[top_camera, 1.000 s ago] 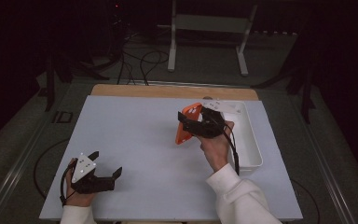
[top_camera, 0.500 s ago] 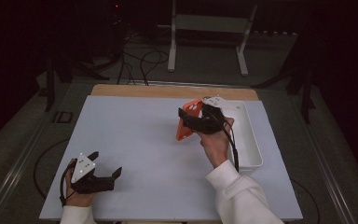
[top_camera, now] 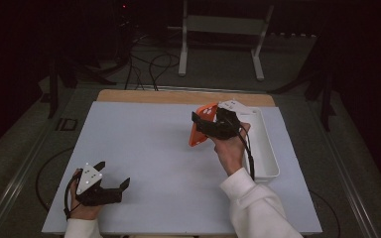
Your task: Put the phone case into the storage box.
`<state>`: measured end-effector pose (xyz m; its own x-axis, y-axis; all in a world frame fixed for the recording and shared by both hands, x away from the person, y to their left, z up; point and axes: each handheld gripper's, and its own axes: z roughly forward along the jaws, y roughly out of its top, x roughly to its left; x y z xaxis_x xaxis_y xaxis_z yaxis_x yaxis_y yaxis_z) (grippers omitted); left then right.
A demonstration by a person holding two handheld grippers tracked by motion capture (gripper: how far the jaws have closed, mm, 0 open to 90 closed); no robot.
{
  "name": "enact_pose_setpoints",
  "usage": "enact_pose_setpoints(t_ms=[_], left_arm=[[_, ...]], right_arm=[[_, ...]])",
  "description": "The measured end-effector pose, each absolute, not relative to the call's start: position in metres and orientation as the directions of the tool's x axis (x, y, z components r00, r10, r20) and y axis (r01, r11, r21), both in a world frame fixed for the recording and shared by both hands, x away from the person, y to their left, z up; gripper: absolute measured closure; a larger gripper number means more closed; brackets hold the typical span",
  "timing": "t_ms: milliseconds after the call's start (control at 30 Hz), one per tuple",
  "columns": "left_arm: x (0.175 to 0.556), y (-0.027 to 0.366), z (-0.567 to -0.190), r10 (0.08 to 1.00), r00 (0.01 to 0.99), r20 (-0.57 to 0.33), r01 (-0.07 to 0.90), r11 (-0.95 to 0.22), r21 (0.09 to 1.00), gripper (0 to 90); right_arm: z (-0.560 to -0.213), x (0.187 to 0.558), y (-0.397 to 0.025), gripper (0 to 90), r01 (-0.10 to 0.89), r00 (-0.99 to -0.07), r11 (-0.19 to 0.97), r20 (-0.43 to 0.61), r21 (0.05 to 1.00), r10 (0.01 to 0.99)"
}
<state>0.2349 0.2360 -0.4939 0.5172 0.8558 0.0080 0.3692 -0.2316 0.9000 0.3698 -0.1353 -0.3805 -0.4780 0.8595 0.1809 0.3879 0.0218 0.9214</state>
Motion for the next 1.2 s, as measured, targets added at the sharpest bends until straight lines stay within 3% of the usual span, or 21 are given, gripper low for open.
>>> enact_pose_setpoints(t_ms=[1200], left_arm=[[0.235,0.235,-0.495,0.857,0.516,0.009,0.370,-0.232,0.900,0.0]], right_arm=[[-0.377,0.391,-0.139,16.4,0.371,-0.433,0.032,0.143,0.928,0.890]])
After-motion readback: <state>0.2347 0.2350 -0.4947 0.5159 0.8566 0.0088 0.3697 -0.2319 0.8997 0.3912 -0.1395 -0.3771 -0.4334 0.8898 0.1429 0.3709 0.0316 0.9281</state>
